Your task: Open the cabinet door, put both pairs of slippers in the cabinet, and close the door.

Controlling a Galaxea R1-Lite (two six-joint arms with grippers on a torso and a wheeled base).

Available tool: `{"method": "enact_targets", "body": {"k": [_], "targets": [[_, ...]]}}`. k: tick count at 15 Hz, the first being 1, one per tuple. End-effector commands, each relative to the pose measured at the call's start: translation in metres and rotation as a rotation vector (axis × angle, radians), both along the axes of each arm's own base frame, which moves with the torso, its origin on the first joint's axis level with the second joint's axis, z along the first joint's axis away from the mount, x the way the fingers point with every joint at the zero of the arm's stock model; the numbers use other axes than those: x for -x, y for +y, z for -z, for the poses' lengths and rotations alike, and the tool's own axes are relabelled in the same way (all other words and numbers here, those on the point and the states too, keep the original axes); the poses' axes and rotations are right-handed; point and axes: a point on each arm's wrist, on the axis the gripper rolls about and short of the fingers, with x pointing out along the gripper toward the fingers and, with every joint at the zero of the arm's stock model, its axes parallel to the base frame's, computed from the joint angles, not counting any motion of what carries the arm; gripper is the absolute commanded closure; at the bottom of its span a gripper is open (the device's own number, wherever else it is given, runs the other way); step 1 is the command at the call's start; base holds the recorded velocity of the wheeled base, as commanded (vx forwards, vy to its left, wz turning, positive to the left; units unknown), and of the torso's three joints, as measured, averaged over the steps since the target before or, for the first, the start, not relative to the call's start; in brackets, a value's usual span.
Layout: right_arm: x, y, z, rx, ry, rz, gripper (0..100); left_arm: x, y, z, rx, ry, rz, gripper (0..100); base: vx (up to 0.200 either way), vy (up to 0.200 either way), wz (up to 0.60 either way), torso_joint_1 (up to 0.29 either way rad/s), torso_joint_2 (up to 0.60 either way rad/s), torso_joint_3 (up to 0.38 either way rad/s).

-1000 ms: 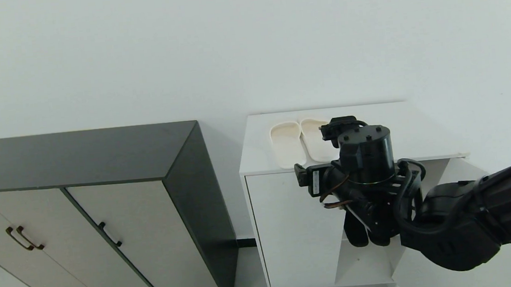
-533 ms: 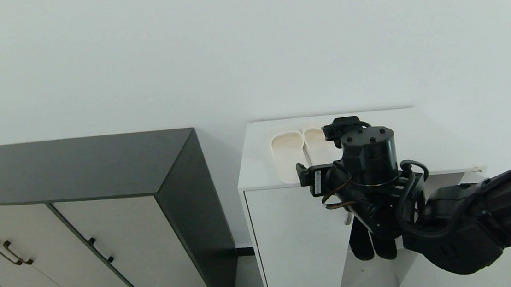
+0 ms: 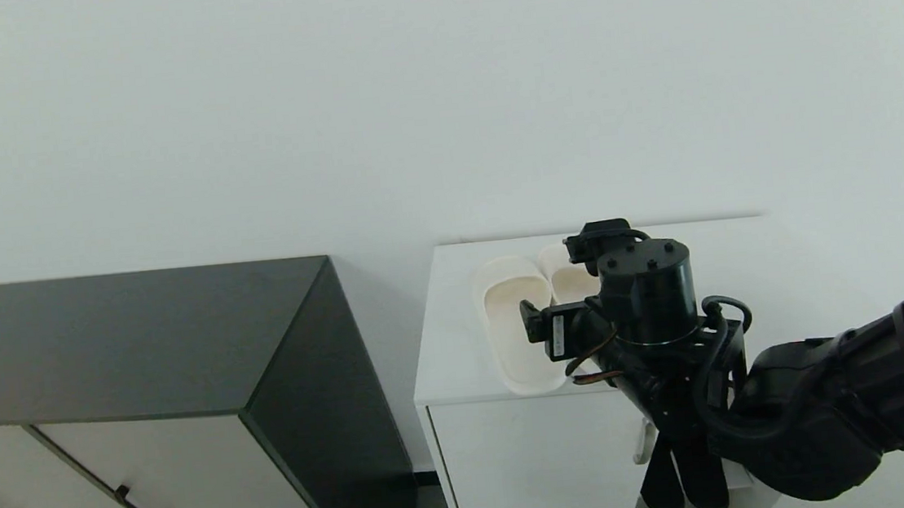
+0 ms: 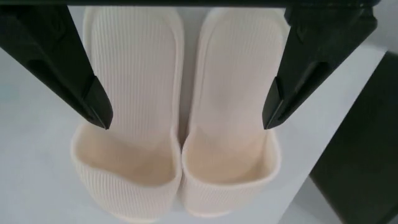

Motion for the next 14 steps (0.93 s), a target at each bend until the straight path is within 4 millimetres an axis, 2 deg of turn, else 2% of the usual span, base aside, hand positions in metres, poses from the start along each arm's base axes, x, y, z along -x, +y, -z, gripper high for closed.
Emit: {"method": "enact_targets", "body": {"k": [1, 7, 11, 14], "targets": [[-0.003, 0.006, 0.012, 0.020, 0.003, -0.006, 0, 0.000, 0.000, 0.000, 0.000, 0.000, -0.001, 100, 0.000, 0.000, 0.00, 0.000, 0.00, 0.000], [-0.019, 0.014, 0.033, 0.029, -0.007, 0.003, 0, 0.000, 0.000, 0.000, 0.000, 0.001, -0.001, 100, 0.000, 0.000, 0.00, 0.000, 0.00, 0.000], [-0.044, 0.021, 0.039, 0.016, -0.023, 0.032, 0, 0.000, 0.000, 0.000, 0.000, 0.000, -0.001, 100, 0.000, 0.000, 0.00, 0.000, 0.00, 0.000], [-0.073, 0.022, 0.047, 0.032, -0.044, 0.070, 0, 0.000, 0.000, 0.000, 0.001, 0.001, -0.001, 100, 0.000, 0.000, 0.00, 0.000, 0.00, 0.000]]}}
